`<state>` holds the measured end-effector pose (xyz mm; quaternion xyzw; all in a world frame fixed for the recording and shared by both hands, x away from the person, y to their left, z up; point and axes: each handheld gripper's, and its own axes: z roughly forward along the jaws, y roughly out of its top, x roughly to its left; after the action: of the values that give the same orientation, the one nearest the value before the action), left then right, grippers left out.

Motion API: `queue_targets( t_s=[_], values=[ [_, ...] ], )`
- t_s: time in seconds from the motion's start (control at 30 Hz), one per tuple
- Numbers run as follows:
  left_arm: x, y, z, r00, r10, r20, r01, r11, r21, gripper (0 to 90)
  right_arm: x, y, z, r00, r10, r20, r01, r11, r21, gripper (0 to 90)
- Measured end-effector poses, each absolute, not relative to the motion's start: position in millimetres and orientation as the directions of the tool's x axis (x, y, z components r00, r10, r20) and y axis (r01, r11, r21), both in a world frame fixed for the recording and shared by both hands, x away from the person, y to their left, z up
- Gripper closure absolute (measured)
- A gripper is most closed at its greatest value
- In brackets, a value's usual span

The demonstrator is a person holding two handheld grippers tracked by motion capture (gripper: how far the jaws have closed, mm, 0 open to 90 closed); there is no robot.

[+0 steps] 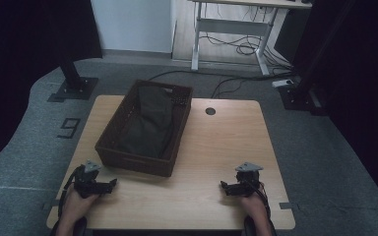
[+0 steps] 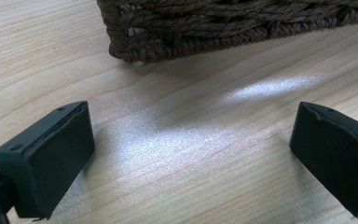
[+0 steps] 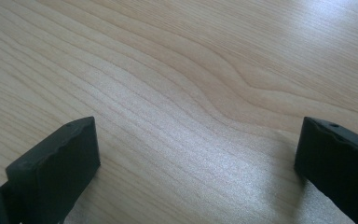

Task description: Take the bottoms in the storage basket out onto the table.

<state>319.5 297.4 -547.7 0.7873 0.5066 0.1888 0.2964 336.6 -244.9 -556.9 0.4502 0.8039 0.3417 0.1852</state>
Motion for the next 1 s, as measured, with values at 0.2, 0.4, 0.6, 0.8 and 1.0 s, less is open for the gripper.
queue_targets(
  t_s=[0.2, 0.4, 0.6, 0.8, 1.0],
  values=[
    [319, 297, -548, 0.413, 0.911, -0.003, 0.686, -0.309, 0.658, 0.0, 336, -245, -557, -0.527, 0.85, 0.012, 0.597, 0.36, 0.717, 0.0],
    [319, 297, -548, 0.413, 0.911, -0.002, 0.686, -0.309, 0.658, 0.0, 336, -245, -557, -0.525, 0.851, 0.014, 0.599, 0.358, 0.717, 0.0],
    [319, 297, -548, 0.413, 0.911, -0.002, 0.686, -0.309, 0.658, 0.0, 336, -246, -557, -0.517, 0.855, 0.033, 0.604, 0.337, 0.723, 0.0],
    [319, 297, -548, 0.412, 0.911, -0.002, 0.687, -0.309, 0.658, 0.0, 336, -247, -554, -0.501, 0.863, 0.064, 0.626, 0.311, 0.715, 1.6],
    [319, 297, -548, 0.412, 0.911, -0.002, 0.687, -0.308, 0.658, 0.0, 335, -247, -545, -0.491, 0.868, 0.074, 0.626, 0.293, 0.723, 4.5]
  ],
)
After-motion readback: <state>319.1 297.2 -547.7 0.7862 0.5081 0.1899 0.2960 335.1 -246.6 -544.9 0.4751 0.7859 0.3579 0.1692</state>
